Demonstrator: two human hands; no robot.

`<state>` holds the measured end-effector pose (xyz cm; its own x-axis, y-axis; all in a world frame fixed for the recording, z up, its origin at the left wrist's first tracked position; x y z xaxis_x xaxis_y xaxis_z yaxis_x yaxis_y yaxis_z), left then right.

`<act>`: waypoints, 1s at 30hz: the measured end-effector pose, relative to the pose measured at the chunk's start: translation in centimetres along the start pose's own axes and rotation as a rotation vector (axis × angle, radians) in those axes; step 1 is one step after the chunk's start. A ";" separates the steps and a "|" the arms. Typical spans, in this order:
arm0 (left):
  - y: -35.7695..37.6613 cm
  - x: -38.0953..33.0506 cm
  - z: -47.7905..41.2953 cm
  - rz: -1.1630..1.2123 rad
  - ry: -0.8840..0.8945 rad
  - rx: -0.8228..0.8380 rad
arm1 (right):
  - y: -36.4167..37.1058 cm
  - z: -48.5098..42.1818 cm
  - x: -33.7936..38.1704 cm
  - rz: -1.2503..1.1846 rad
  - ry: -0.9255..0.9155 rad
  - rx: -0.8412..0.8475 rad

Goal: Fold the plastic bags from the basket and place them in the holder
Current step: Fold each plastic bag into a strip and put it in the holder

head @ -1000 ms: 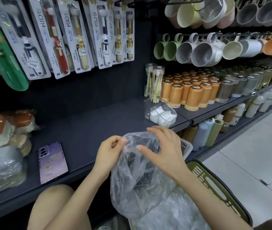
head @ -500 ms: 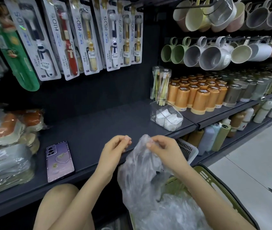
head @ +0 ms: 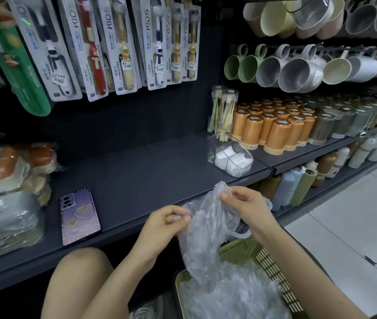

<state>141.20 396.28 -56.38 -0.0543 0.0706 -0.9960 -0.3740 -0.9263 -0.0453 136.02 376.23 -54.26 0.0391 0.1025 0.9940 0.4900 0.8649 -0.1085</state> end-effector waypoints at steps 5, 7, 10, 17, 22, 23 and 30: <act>-1.7 0.0 -0.6 0.017 0.054 -0.105 | -3.7 -0.1 -1.6 0.118 0.071 0.024; -2.1 -0.3 -0.7 -0.011 0.091 -0.133 | -5.4 -0.2 -2.4 0.206 0.110 0.039; -2.4 -0.8 -0.9 -0.070 0.143 -0.170 | -6.7 -0.4 -2.6 0.304 0.173 0.104; -0.9 -1.9 -1.6 -0.258 0.252 -0.174 | -1.2 1.3 2.4 0.268 -0.050 0.191; 0.6 -3.3 -1.6 -0.266 0.289 -0.132 | 5.1 2.1 1.8 0.415 -0.215 0.263; 0.4 -3.4 -1.5 -0.208 0.271 -0.143 | 5.2 2.0 1.7 0.342 -0.210 0.252; -1.4 -2.0 0.3 -0.103 0.200 -0.072 | 2.1 1.6 1.5 -0.038 -0.039 0.126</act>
<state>141.60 397.57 -54.36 0.1681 0.0978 -0.9809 -0.3003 -0.9427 -0.1454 135.73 378.97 -53.00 -0.0119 0.0857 0.9962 0.3775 0.9230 -0.0749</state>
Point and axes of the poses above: each hand's wrist, its own z-axis away from the middle knuckle, its own y-axis out of the palm, x = y × z, the point moved 4 cm from there along -z, towards the middle knuckle, and after that the axes turned 6 degrees about -x, right-handed, at the moved point
